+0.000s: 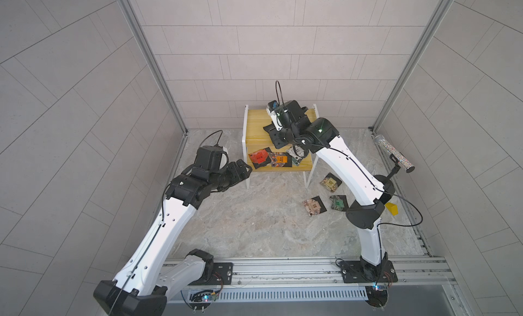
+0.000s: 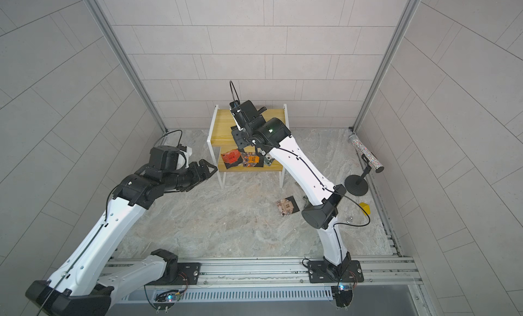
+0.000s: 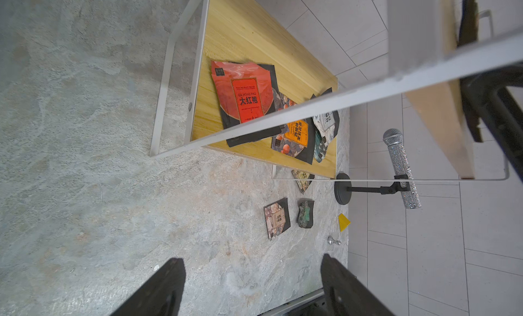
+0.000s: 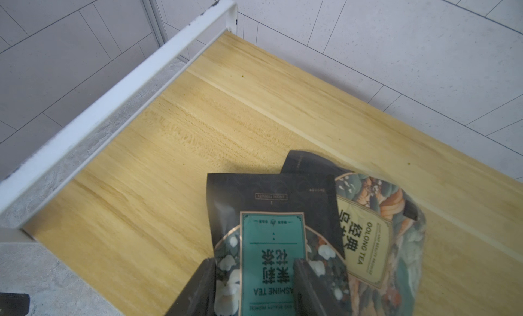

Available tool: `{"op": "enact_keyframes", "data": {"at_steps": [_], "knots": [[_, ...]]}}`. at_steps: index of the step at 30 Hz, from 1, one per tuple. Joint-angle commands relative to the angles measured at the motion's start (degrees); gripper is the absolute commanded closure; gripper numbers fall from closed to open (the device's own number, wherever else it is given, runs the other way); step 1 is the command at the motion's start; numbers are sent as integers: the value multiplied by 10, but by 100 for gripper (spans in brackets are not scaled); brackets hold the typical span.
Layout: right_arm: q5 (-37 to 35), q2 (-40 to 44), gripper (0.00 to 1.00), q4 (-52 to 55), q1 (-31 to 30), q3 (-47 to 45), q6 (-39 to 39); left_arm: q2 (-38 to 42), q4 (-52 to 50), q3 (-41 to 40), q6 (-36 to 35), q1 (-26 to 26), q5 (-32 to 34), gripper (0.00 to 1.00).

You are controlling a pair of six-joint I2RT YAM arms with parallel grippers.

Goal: Remove the tea bags from the shelf
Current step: Pick up the tea bag from the shelf.

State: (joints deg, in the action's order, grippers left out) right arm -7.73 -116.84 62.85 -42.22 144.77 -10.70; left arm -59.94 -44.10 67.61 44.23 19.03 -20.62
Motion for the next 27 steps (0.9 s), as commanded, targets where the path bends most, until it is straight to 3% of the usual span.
{"op": "enact_keyframes", "data": {"at_steps": [1, 22, 27], "knots": [[-3, 0, 56, 83, -2, -19, 3, 14, 9, -9, 4, -4, -3, 17], [-13, 20, 89, 69, -8, 4, 21, 11, 23, -26, 13, -4, -3, 17], [-15, 21, 90, 67, -9, 21, 22, 10, 25, -27, 14, -3, -4, 17]]}}
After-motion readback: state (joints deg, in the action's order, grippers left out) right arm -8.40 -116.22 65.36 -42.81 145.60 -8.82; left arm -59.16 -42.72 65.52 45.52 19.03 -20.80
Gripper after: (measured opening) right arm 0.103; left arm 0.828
